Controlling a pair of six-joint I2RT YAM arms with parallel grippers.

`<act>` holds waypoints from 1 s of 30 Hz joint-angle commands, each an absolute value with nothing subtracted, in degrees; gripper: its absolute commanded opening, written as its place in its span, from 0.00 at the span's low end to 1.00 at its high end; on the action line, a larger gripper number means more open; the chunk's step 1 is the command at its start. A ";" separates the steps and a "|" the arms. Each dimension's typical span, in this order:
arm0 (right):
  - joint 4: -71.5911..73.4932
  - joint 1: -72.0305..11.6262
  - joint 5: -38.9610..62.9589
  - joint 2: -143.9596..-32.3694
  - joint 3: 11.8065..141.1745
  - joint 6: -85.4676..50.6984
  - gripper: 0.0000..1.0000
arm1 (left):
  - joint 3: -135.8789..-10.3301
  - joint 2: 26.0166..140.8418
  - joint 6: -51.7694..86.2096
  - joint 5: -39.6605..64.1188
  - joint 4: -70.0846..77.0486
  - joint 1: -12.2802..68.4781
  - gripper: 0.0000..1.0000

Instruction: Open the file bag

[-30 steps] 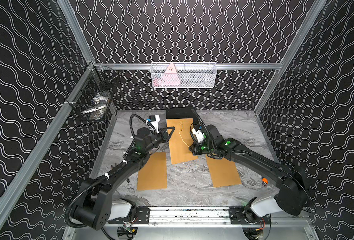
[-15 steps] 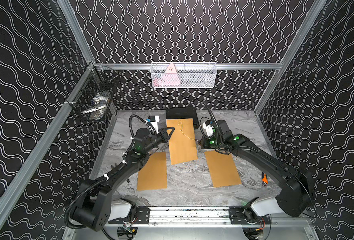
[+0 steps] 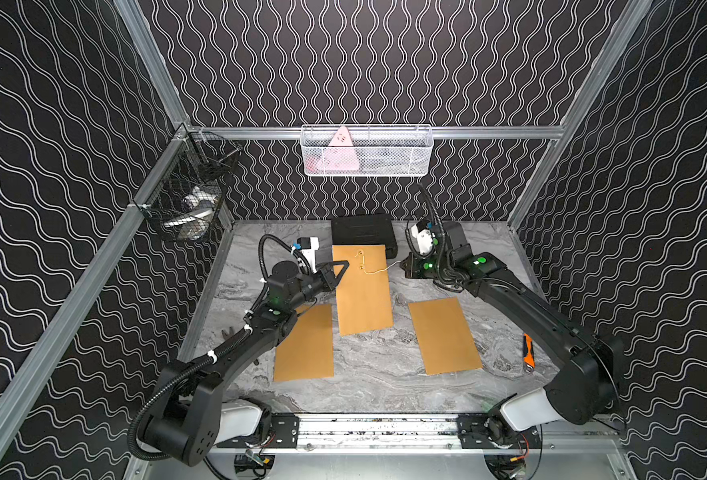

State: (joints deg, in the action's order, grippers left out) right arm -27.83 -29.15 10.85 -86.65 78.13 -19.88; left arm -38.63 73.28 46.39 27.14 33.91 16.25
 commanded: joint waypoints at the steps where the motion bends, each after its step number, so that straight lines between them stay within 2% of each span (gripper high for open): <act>1: -29.42 -29.01 10.48 -87.49 80.33 -18.05 0.00 | -37.98 72.58 47.19 28.29 38.09 16.16 0.00; 11: -30.40 -28.54 10.84 -89.53 85.24 -16.62 0.00 | -37.02 72.01 46.67 29.49 38.34 16.12 0.00; 19: -30.01 -28.59 15.24 -90.69 89.74 -16.00 0.00 | -36.72 72.65 47.10 29.90 39.29 16.16 0.00; 30: -30.22 -32.44 17.16 -95.59 95.36 -15.29 0.00 | -36.82 73.83 48.03 30.28 40.96 16.88 0.00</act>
